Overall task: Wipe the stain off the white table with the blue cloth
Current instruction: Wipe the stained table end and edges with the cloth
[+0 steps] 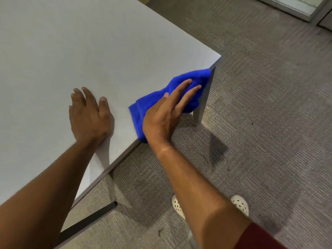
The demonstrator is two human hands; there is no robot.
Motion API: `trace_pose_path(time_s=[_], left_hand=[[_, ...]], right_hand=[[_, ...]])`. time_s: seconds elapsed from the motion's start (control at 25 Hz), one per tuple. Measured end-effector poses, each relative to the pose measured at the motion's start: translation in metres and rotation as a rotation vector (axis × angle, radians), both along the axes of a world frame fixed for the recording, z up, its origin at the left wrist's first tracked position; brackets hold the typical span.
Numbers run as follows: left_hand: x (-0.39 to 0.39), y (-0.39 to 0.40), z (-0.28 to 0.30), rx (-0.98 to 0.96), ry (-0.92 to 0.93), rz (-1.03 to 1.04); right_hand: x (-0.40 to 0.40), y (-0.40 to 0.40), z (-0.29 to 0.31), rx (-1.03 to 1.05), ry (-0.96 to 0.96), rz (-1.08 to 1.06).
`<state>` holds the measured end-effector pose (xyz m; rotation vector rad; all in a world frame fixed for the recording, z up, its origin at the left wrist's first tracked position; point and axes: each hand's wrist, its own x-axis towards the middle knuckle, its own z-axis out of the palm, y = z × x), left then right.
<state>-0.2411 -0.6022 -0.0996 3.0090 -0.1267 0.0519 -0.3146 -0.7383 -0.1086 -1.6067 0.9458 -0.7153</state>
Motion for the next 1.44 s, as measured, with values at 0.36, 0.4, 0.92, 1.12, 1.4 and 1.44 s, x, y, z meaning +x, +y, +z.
trace_pose_path(time_s=[0.36,0.4,0.92,1.12,1.4,1.44], left_hand=[[0.003,0.006,-0.001,0.067,0.04,-0.072],[0.003,0.006,0.0,0.042,0.043,-0.06],[0.005,0.007,-0.005,-0.016,0.011,-0.033],[0.004,0.01,-0.006,-0.019,0.007,-0.029],[-0.002,0.003,0.002,-0.034,0.013,-0.049],[-0.003,0.001,0.003,-0.031,0.016,-0.049]], right_hand=[[-0.05,0.113,-0.003,0.052,0.013,0.166],[-0.042,0.096,-0.002,0.064,-0.027,0.14],[0.019,-0.054,0.003,0.122,-0.129,-0.138],[-0.029,0.033,-0.002,0.002,-0.074,0.146],[0.019,-0.083,0.005,-0.03,0.152,0.031],[0.026,-0.104,0.006,-0.072,0.221,0.049]])
